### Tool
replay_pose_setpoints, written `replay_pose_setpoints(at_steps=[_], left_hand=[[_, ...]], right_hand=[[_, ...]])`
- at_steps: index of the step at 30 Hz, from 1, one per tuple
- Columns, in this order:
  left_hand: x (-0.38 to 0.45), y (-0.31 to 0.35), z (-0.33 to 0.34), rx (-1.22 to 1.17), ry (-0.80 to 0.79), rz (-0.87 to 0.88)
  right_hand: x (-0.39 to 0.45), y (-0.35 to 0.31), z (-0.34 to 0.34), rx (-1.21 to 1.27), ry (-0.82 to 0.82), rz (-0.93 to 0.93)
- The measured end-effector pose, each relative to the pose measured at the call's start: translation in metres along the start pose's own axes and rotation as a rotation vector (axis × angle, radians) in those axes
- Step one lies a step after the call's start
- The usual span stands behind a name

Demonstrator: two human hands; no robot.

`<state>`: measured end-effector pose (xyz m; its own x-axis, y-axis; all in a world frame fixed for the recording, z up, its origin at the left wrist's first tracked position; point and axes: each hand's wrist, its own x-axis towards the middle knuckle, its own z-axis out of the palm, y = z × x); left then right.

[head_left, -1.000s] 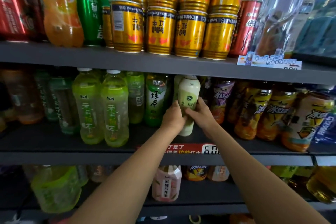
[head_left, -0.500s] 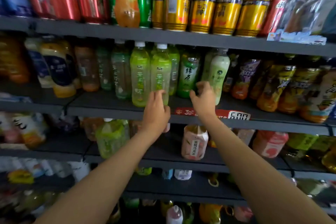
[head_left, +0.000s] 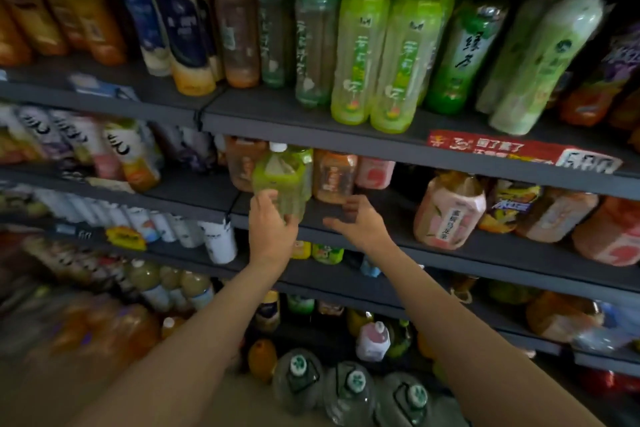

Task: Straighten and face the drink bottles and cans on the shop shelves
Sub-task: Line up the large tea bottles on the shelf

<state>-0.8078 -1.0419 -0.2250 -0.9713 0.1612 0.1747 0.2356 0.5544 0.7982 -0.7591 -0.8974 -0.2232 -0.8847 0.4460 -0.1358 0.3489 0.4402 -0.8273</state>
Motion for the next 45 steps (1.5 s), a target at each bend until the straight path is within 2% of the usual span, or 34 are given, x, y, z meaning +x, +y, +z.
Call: replay_pose_setpoints(at_steps=[2,6,10,15,18,21,24,26,29,32,38,42,45], left_hand=[[0.021,-0.017,-0.001,-0.011,-0.012,-0.058],[0.058,-0.045,0.002,-0.082,-0.027,-0.064],[0.073,-0.056,0.015,-0.2,-0.155,-0.096],[0.068,-0.08,0.043,-0.101,-0.03,-0.301],[0.041,-0.091,0.067,-0.02,-0.132,-0.244],[0.019,-0.094,0.089,-0.012,-0.209,-0.164],[0.0,-0.114,0.114,-0.025,-0.261,-0.169],[-0.019,-0.139,0.132,-0.037,-0.296,-0.206],[-0.031,-0.18,0.151,-0.027,-0.25,-0.207],[-0.019,-0.214,0.163,-0.016,-0.133,-0.182],[0.02,-0.29,0.181,-0.105,0.096,-0.153],[0.045,-0.322,0.187,-0.232,0.118,-0.05],[0.058,-0.343,0.195,-0.38,0.113,0.036]], right_hand=[[0.019,-0.005,0.02,-0.023,-0.036,-0.026],[0.057,-0.011,0.056,0.047,-0.016,-0.158],[0.082,-0.011,0.079,0.024,-0.023,-0.109],[0.087,0.015,0.08,-0.069,-0.015,-0.073],[0.079,0.045,0.067,-0.099,0.125,-0.039],[0.059,0.075,0.056,-0.052,0.254,-0.099],[0.036,0.109,0.067,-0.171,0.14,-0.157],[0.028,0.139,0.086,-0.221,0.054,-0.132],[0.032,0.179,0.12,-0.194,0.007,-0.065],[0.051,0.204,0.156,-0.172,0.028,-0.096],[0.115,0.208,0.238,-0.071,0.061,-0.186],[0.149,0.183,0.292,0.016,0.209,-0.253],[0.17,0.186,0.317,0.004,0.31,-0.209]])
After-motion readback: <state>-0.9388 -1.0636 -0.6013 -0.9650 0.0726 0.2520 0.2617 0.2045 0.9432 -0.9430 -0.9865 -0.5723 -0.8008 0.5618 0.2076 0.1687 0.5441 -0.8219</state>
